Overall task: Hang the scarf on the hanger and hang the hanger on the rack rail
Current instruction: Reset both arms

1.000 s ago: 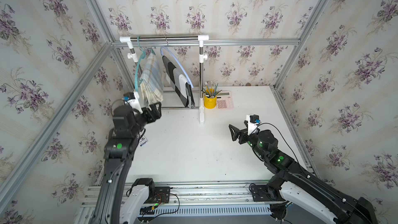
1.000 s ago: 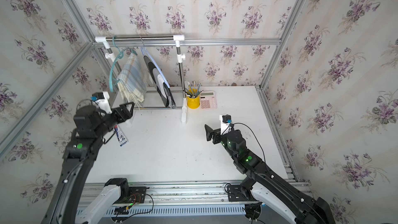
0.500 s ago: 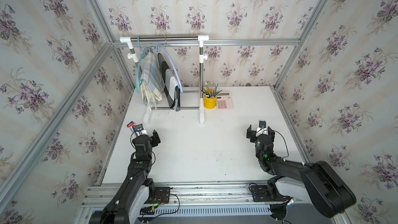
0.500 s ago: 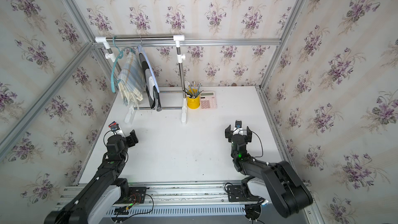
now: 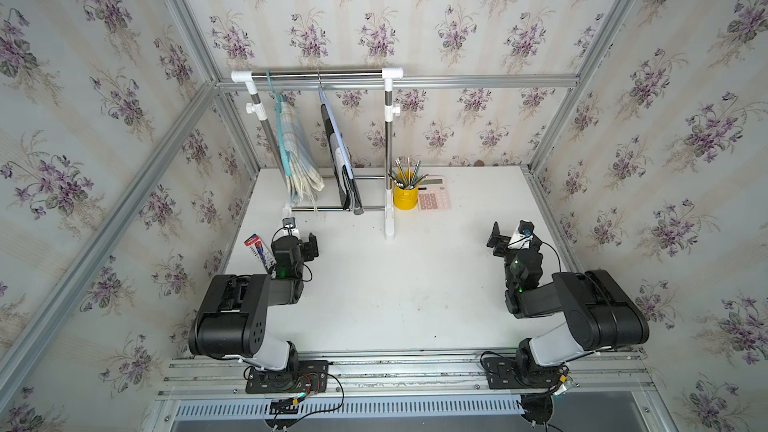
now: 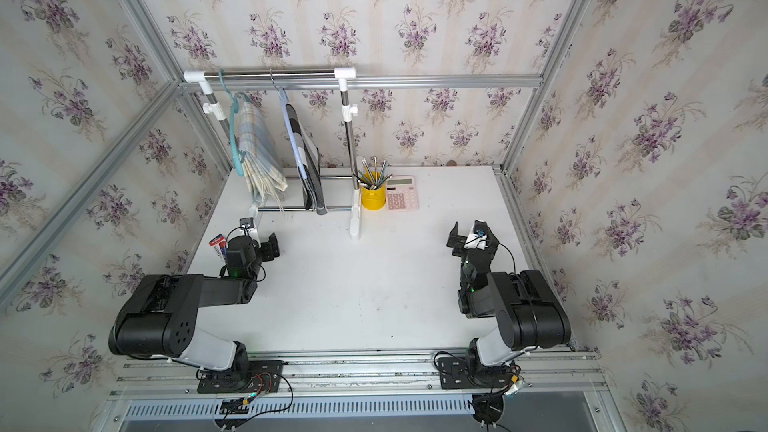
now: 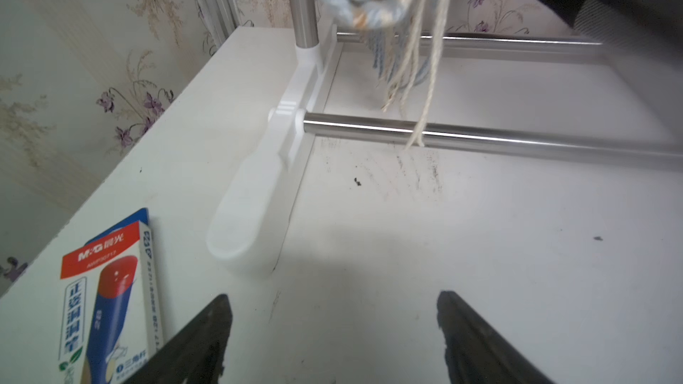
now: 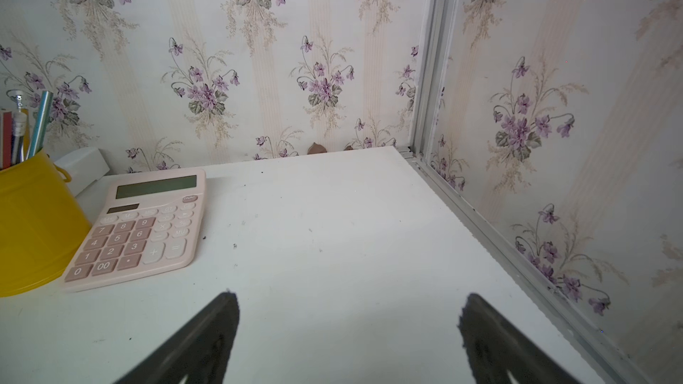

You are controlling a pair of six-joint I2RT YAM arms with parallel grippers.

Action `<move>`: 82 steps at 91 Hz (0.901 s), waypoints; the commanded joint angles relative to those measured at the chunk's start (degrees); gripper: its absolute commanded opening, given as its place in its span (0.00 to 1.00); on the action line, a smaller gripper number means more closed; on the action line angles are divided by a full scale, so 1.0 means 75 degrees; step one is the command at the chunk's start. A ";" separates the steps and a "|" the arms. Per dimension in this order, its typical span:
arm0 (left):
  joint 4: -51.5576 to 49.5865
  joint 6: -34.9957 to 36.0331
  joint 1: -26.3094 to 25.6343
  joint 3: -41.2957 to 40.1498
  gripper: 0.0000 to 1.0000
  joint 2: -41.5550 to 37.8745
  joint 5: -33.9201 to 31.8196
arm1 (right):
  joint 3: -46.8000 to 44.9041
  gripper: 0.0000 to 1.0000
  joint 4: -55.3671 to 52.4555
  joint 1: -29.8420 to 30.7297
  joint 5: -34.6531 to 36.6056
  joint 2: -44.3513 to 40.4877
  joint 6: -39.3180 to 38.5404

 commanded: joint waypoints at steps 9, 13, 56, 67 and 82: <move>0.0486 0.0363 -0.0002 0.0106 0.90 0.0077 0.0493 | -0.0088 1.00 0.0158 -0.0017 -0.0052 0.0030 0.0332; 0.0621 0.0400 -0.0002 0.0082 0.90 0.0122 0.0508 | 0.0028 1.00 -0.0254 -0.0018 -0.0150 -0.0097 0.0371; 0.0604 0.0397 -0.0007 0.0081 0.90 0.0122 0.0515 | 0.0113 1.00 -0.0274 -0.0019 -0.0239 -0.0019 0.0305; 0.0597 0.0398 -0.0004 0.0081 0.90 0.0117 0.0515 | 0.0151 1.00 -0.0316 -0.0016 -0.0245 0.0007 0.0311; 0.0597 0.0397 -0.0002 0.0081 0.90 0.0119 0.0515 | 0.0147 1.00 -0.0345 -0.0027 -0.0272 -0.0007 0.0317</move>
